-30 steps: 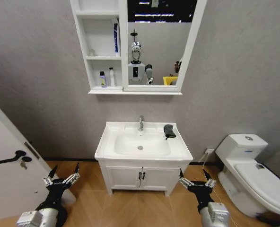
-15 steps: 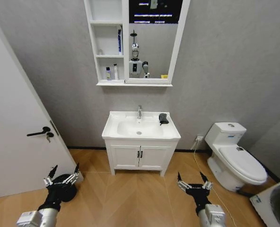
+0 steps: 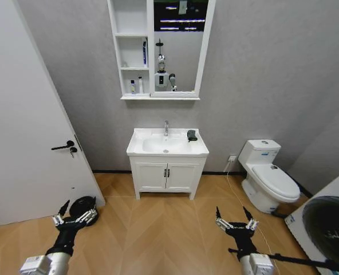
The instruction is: Move facial cleanser and shampoo from washbasin to cabinet, then wipe washbasin with towel.
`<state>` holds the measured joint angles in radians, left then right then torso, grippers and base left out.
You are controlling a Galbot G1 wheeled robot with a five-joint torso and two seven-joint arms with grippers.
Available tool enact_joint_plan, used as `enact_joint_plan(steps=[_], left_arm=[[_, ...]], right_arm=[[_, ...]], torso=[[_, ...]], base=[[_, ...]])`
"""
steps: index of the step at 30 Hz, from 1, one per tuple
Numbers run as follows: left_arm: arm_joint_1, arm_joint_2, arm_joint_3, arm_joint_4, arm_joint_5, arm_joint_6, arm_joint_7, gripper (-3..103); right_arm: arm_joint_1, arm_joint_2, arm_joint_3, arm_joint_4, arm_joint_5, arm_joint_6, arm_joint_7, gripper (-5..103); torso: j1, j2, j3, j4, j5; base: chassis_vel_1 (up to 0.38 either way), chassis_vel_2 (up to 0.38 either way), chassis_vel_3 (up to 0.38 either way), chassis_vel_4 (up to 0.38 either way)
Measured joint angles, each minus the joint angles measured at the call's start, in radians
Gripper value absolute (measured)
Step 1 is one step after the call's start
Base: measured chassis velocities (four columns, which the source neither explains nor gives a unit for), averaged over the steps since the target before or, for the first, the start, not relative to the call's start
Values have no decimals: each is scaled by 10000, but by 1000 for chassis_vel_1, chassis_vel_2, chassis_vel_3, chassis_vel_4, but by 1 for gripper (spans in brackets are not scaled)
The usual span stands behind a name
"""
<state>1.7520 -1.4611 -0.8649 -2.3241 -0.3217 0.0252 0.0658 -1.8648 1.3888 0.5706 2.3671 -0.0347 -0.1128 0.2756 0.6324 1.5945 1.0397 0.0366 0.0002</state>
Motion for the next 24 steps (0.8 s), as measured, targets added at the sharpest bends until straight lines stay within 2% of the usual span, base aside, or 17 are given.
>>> enact_joint_plan(steps=[24], left_arm=[[2, 0, 0, 0, 0, 1, 1, 100]], right_arm=[[-36, -4, -8, -13, 74, -48, 124, 100]], torso=[[-11, 6, -4, 0, -2]], base=[[-8, 11, 12, -8]])
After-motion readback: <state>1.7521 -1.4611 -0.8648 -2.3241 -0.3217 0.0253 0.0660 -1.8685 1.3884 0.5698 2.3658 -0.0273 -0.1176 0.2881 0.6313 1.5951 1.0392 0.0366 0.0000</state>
